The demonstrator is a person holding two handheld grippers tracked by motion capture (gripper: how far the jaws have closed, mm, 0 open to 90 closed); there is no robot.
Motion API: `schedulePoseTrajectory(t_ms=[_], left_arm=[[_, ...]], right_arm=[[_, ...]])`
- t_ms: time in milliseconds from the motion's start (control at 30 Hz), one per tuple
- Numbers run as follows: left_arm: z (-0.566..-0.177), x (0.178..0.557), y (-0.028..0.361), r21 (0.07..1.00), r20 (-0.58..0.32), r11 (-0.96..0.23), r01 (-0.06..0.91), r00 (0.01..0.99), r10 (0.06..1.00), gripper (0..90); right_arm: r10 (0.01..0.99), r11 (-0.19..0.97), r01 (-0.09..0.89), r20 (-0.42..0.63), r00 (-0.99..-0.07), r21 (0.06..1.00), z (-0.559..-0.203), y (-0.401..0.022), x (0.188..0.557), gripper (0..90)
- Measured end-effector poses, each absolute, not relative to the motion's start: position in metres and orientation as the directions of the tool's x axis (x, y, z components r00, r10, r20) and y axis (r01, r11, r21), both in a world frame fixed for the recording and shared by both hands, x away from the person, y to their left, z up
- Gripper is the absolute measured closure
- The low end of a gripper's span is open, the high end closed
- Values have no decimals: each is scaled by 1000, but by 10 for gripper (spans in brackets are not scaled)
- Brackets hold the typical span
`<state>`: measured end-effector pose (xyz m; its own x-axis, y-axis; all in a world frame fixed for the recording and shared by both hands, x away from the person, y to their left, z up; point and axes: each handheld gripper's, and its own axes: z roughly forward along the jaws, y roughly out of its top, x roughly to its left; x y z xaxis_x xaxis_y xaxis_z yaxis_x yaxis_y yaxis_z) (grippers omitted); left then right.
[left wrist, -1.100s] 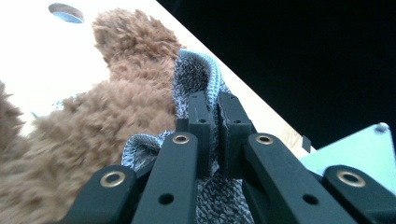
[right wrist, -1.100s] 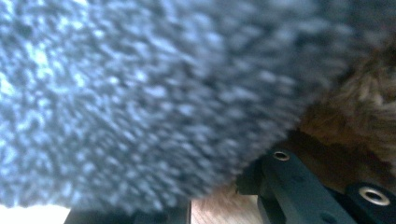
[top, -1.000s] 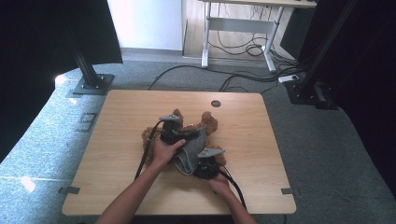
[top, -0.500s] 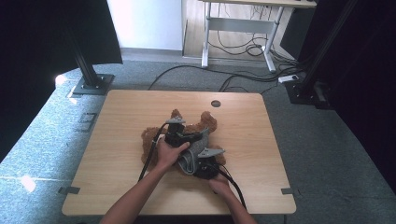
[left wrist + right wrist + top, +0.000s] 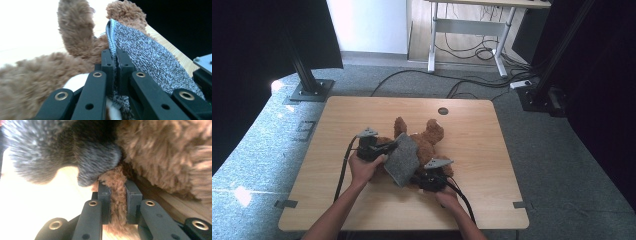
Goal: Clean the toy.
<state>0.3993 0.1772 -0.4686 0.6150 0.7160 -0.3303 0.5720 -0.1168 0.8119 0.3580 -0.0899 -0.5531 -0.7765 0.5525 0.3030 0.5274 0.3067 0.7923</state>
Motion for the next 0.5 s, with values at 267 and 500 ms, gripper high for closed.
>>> schedulePoseTrajectory(t_ms=[267,500], left_arm=[[-469,394,200,829,-376,-32,559,598,708,856],[-466,393,231,829,-394,23,558,554,734,855]], right_arm=[[555,304,528,303,-775,793,-553,-90,357,787],[555,303,530,306,-774,792,-553,-90,357,787]])
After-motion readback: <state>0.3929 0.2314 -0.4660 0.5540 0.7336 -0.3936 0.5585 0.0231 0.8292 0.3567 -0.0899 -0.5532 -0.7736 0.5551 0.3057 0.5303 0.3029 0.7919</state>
